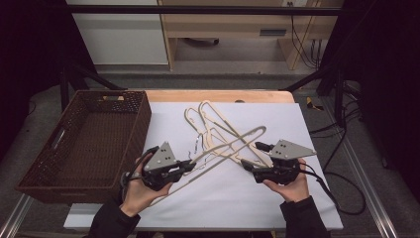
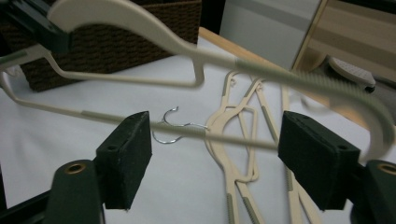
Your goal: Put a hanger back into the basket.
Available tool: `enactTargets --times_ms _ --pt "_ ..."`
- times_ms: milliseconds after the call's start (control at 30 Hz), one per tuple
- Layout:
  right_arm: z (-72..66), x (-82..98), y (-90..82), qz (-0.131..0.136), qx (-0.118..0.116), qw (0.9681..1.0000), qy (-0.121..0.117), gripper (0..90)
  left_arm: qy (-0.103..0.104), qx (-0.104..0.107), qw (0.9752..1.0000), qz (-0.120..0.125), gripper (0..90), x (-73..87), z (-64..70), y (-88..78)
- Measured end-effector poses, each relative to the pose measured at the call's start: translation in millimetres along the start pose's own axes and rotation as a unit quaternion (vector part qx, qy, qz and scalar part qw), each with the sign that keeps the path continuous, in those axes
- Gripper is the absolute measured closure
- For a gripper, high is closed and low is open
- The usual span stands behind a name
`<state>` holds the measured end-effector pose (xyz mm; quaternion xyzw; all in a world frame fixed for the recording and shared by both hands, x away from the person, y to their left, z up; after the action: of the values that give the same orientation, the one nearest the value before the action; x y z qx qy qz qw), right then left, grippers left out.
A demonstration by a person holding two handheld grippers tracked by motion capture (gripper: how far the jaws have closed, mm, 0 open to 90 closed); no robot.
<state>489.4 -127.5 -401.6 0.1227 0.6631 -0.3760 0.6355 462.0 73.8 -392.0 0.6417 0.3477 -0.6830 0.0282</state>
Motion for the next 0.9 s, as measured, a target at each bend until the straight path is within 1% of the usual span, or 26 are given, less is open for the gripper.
enactTargets --times_ms 33,67,100,133,167,200,233,267,300,333,367,400,433,467,500,533,600,633,667,700,733,767,800,833,867,900 --pt "1.7 -1.9 -3.6 0.007 0.005 0.9999 0.006 22.7 -0.009 -0.013 0.9998 0.013 86.8 -10.8 -5.7 -11.0" --pt "2.3 -2.4 -4.5 0.01 0.008 0.9999 0.007 21.0 -0.009 -0.013 0.9998 0.013 86.8 -10.8 -5.7 -11.0" --pt "3.5 -2.2 -6.0 0.012 0.013 0.9998 0.009 18.9 -0.014 -0.022 0.9995 0.02 86.8 -21.6 -11.4 -21.5" --pt "3.5 -2.2 -6.0 0.012 0.013 0.9998 0.009 18.9 -0.014 -0.022 0.9995 0.02 86.8 -21.6 -11.4 -21.5" --pt "5.6 0.3 -7.8 0.01 0.02 0.9996 0.015 15.9 -0.015 -0.026 0.9991 0.03 86.8 -35.3 -17.1 -33.4" --pt "5.6 0.3 -7.8 0.01 0.02 0.9996 0.015 15.9 -0.015 -0.026 0.9991 0.03 86.7 -35.3 -17.1 -33.4" --pt "9.2 4.6 -9.6 0.006 0.031 0.9993 0.019 13.6 -0.017 -0.029 0.9988 0.035 86.7 -45.5 -22.0 -42.7" --pt "9.2 4.6 -9.6 0.006 0.031 0.9993 0.019 13.6 -0.017 -0.029 0.9988 0.035 86.8 -45.5 -22.0 -42.7" --pt "12.8 8.7 -11.8 0.004 0.036 0.999 0.026 13.5 -0.02 -0.031 0.9985 0.04 86.7 -57.3 -29.8 -54.4" --pt "14.2 10.5 -13.0 0.004 0.037 0.9989 0.029 13.5 -0.02 -0.031 0.9985 0.04 86.7 -57.3 -29.8 -54.4" --pt "15.6 11.9 -14.3 0.004 0.038 0.9987 0.032 13.5 -0.026 -0.032 0.9982 0.044 86.7 -66.0 -38.9 -64.8" --pt "15.6 11.9 -14.3 0.004 0.038 0.9987 0.032 13.5 -0.026 -0.032 0.9982 0.044 86.7 -66.0 -38.9 -64.8" --pt "18.5 14.5 -16.8 0.003 0.044 0.9984 0.034 13.4 -0.03 -0.038 0.9978 0.046 86.7 -71.8 -50.6 -74.6" --pt "18.5 14.5 -16.8 0.003 0.044 0.9984 0.034 13.4 -0.03 -0.038 0.9978 0.046 86.7 -71.8 -50.6 -74.6" --pt "20.6 15.5 -18.7 0.006 0.048 0.9981 0.038 13.3 -0.033 -0.047 0.9974 0.045 86.8 -74.6 -64.4 -84.4" --pt "20.6 15.5 -18.7 0.006 0.048 0.9981 0.038 13.3 -0.033 -0.047 0.9974 0.045 86.8 -74.6 -64.4 -84.4" --pt "22.5 17.0 -20.3 0.005 0.051 0.9978 0.04 12.9 -0.032 -0.061 0.9968 0.042 86.7 -74.6 -79.9 -94.8" --pt "23.5 18.2 -20.5 0.005 0.054 0.9976 0.043 12.7 -0.032 -0.077 0.9958 0.038 86.8 -72.1 -96.2 -105.2" --pt "23.5 18.2 -20.5 0.005 0.054 0.9976 0.043 12.7 -0.032 -0.077 0.9958 0.038 86.8 -72.1 -96.2 -105.2" --pt "24.5 20.6 -20.0 0.0 0.056 0.9975 0.044 12.7 -0.035 -0.091 0.9947 0.032 86.7 -66.8 -112.7 -115.2" --pt "24.5 20.6 -20.0 0.0 0.056 0.9975 0.044 12.7 -0.035 -0.091 0.9947 0.032 86.8 -66.8 -112.7 -115.2" --pt "24.9 23.0 -18.9 -0.005 0.056 0.9974 0.044 12.7 -0.035 -0.101 0.9939 0.027 86.8 -59.8 -128.1 -124.9" --pt "25.2 23.8 -18.3 -0.007 0.057 0.9974 0.043 12.7 -0.035 -0.101 0.9939 0.027 86.7 -59.8 -128.1 -124.9" --pt "25.3 24.4 -17.7 -0.008 0.057 0.9974 0.044 12.7 -0.036 -0.111 0.9929 0.022 86.7 -52.1 -141.5 -133.2" --pt "25.3 24.4 -17.7 -0.008 0.057 0.9974 0.044 12.7 -0.036 -0.111 0.9929 0.022 86.7 -52.1 -141.5 -133.2" --pt "24.9 25.4 -16.9 -0.01 0.056 0.9974 0.044 12.7 -0.04 -0.128 0.9908 0.016 86.7 -42.5 -157.7 -142.3"
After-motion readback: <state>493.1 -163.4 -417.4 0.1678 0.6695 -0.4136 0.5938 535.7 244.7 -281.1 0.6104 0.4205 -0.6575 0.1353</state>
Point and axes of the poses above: each handheld gripper's, and its own axes: y roughly forward along the jaws, x roughly out of its underside, z roughly to its right, the point moved 10 cm from there along y, roughly forward along the jaws, and after that the axes turned 3 degrees about z, right-handed, at the moved point
